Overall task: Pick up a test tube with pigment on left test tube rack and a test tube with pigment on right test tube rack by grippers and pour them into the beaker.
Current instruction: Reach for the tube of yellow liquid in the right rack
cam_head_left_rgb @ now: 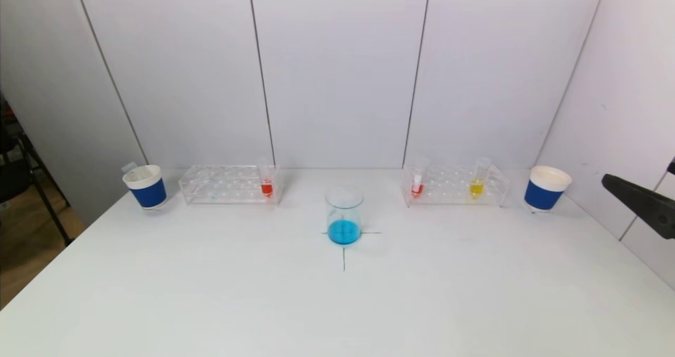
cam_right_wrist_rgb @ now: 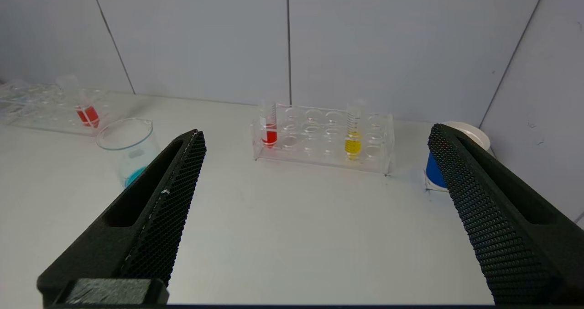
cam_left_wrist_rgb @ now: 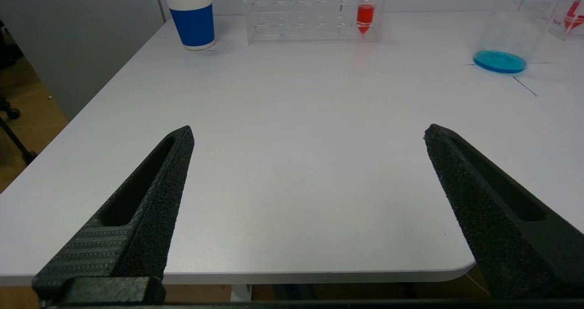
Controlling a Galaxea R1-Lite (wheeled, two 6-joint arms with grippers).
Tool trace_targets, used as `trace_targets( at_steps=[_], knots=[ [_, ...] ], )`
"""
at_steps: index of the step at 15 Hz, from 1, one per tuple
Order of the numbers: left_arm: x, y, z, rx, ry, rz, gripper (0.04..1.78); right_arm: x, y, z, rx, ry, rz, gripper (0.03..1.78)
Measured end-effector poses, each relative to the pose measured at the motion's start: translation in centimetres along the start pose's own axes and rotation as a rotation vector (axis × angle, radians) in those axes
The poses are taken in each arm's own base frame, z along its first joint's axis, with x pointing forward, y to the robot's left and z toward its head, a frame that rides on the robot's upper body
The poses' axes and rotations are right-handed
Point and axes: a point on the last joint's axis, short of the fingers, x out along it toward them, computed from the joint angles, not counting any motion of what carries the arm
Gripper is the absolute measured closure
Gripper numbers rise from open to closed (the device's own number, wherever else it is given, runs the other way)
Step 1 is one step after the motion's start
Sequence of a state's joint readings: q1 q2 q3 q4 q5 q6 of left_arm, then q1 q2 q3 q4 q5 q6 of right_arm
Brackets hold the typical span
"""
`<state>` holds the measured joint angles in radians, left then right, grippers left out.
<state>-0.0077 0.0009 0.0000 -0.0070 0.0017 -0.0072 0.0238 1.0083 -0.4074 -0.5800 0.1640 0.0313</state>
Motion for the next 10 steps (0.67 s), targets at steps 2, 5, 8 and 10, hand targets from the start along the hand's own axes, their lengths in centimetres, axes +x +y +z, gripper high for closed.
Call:
trace_targets(
  at_steps=[2,5,8,10],
  knots=[
    [0.0,0.0,0.0,0.0,0.0,0.0,0.06,2.1,-0.3,-1.1,-0.002,0.019,0.005,0.04],
    [0.0,0.0,0.0,0.0,0.0,0.0,0.06,5.7,-0.9,-3.1,-0.005,0.049,0.003,0.04],
    [0.0,0.0,0.0,0.0,0.0,0.0,0.06,9.5,-1.6,-5.1,-0.005,0.053,-0.005,0.04],
    [0.0,0.0,0.0,0.0,0.0,0.0,0.06,12.3,-2.1,-6.5,-0.009,0.032,-0.026,0.04]
  ],
)
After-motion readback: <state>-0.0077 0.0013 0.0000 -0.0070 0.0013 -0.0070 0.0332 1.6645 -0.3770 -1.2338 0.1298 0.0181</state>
